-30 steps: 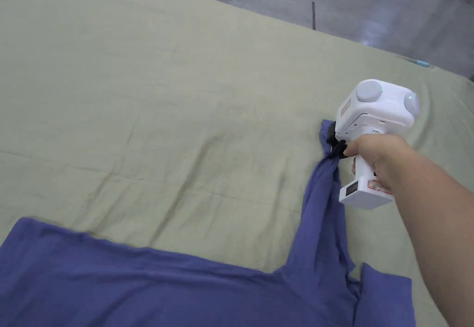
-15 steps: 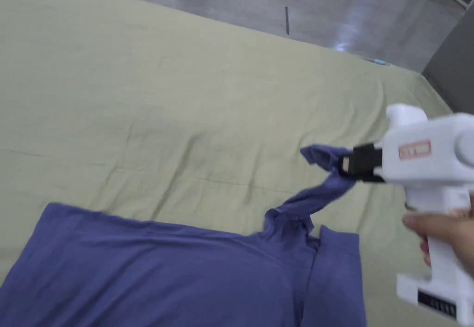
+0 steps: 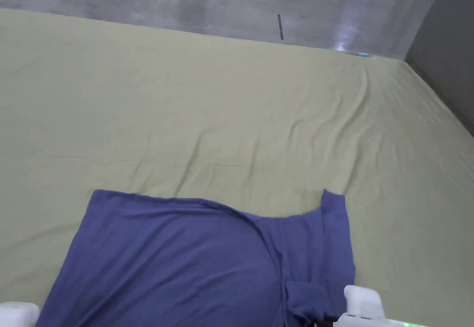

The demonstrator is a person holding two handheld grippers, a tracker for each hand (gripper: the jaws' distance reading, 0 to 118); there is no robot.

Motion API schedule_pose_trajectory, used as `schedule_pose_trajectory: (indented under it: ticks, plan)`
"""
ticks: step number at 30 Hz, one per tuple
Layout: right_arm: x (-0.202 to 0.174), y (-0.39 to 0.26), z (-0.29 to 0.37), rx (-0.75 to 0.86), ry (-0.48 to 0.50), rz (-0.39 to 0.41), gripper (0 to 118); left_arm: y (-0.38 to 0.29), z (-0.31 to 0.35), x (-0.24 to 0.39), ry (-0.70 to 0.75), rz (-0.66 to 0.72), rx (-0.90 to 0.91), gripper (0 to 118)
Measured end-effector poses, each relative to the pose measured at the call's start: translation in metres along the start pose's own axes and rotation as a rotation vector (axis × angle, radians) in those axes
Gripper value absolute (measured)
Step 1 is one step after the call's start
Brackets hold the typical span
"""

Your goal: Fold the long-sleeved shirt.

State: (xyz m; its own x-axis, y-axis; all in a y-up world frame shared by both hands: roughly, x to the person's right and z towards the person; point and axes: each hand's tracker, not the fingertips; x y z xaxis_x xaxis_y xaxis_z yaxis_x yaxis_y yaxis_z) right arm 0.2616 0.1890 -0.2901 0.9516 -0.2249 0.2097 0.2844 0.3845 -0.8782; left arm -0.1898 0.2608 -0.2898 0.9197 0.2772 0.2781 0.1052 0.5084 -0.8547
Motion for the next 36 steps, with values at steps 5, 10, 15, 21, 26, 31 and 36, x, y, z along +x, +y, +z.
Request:
schedule_pose_trajectory:
  ticks: [5, 10, 15, 21, 26, 31, 36]
  plan:
    - [0.006, -0.015, -0.037, 0.009, -0.035, -0.07, 12, -0.009, -0.003, 0.003, -0.024, 0.069, -0.026, 0]
    - [-0.004, 0.011, -0.007, -0.071, -0.035, 0.009, 35, 0.0, -0.01, 0.001, -0.009, 0.067, -0.032, 0]
    - [-0.016, 0.0, 0.056, 0.086, 0.07, 0.032, 118, 0.008, -0.007, 0.004, 0.031, 0.042, -0.011, 0]
    - [-0.04, -0.036, 0.055, 0.007, 0.056, 0.11, 2, 0.003, -0.026, 0.003, 0.058, 0.061, -0.058, 0]
    - [-0.038, -0.033, 0.038, -0.037, 0.106, 0.094, 2, 0.059, -0.056, -0.017, 0.024, 0.053, -0.086, 0]
    - [-0.037, -0.025, 0.032, -0.051, 0.123, 0.083, 2, 0.182, -0.123, -0.071, 0.07, 0.04, -0.035, 41]
    - [-0.027, -0.025, 0.031, -0.067, 0.116, 0.046, 2, 0.265, -0.198, -0.123, 0.19, 0.155, -0.096, 118]
